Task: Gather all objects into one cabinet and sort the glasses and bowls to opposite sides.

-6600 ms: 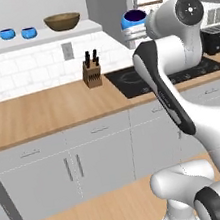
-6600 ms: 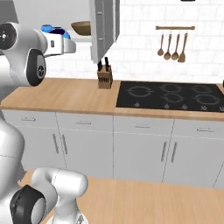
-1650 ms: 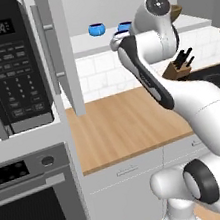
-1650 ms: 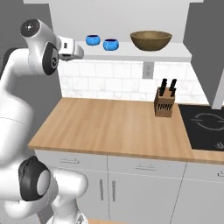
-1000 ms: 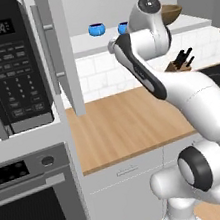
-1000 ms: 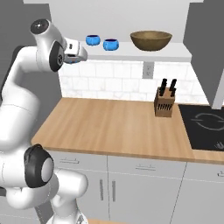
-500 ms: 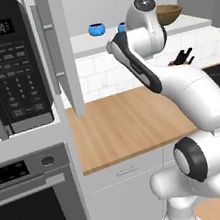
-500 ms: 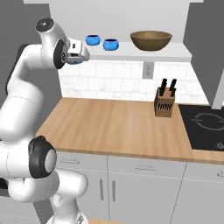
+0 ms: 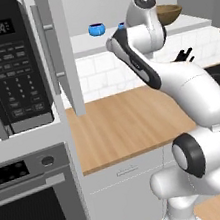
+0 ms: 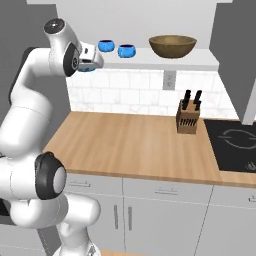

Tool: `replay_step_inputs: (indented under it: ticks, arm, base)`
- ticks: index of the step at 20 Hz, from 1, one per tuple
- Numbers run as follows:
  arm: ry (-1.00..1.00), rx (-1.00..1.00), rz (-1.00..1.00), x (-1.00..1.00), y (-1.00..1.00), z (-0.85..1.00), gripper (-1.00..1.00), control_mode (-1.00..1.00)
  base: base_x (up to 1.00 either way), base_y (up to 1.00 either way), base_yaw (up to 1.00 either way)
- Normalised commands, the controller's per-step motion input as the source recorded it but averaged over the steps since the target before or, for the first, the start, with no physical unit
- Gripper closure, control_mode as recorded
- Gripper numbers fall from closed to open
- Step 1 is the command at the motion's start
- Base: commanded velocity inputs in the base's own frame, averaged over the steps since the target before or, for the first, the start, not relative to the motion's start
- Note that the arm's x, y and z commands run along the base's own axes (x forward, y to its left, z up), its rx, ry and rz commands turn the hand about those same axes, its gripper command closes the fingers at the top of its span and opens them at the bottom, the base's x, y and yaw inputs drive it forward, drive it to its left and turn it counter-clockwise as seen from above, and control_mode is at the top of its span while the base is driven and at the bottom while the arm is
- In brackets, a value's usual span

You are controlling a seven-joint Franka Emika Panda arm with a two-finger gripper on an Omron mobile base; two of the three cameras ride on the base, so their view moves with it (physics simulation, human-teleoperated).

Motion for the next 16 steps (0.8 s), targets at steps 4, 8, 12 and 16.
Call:
replay_step_inputs:
  ticks: [4, 8, 12, 16]
  arm:
    - [-0.04, 0.06, -0.04, 0.10, -0.02, 0.12, 1.00, -1.00]
    - [-0.06, 0.07, -0.05, 0.18, -0.01, 0.18, 1.00, -1.00]
    - [-0.07, 0.07, -0.05, 0.18, 0.00, 0.16, 1.00, -1.00]
    - [-0.01, 0.02, -0.02, 0.28, 0.00, 0.02, 1.00, -1.00]
  base:
    - [0.00, 0.00, 0.00]
    - [0.00, 0.00, 0.00]
    - [0.00, 0.00, 0.00]
    - [0.00, 0.00, 0.00]
